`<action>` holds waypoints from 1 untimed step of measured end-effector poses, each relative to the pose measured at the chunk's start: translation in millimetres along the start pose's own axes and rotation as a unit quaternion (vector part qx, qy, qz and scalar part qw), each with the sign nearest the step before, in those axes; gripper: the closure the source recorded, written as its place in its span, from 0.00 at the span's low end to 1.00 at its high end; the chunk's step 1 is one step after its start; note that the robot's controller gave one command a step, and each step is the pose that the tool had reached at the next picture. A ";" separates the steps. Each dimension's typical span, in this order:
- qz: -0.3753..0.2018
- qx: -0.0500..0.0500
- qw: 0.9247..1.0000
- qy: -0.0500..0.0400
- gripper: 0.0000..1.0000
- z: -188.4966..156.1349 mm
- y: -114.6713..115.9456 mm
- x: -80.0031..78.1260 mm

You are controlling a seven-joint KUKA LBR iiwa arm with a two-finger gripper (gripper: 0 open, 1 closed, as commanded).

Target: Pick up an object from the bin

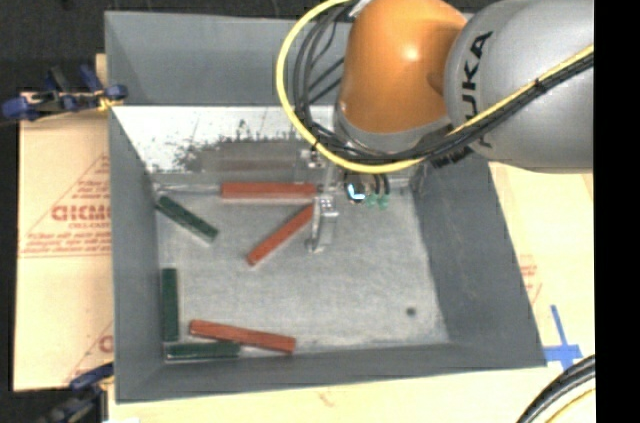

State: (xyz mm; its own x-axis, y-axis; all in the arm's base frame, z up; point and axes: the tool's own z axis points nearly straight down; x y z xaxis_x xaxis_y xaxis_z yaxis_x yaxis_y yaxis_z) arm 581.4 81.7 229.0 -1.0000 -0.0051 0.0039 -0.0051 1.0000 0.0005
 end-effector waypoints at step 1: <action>0.001 0.000 1.000 -0.004 0.00 -4.9 -0.5 -1.4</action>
Offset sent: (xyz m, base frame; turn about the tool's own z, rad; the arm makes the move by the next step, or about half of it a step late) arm 0.0208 -0.0285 -0.1590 0.0598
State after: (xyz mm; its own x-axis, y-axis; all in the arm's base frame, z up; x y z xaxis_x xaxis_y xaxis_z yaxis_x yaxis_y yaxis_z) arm 582.8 81.2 233.9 -1.0000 -0.0030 -0.0044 -0.0031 1.0000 0.0012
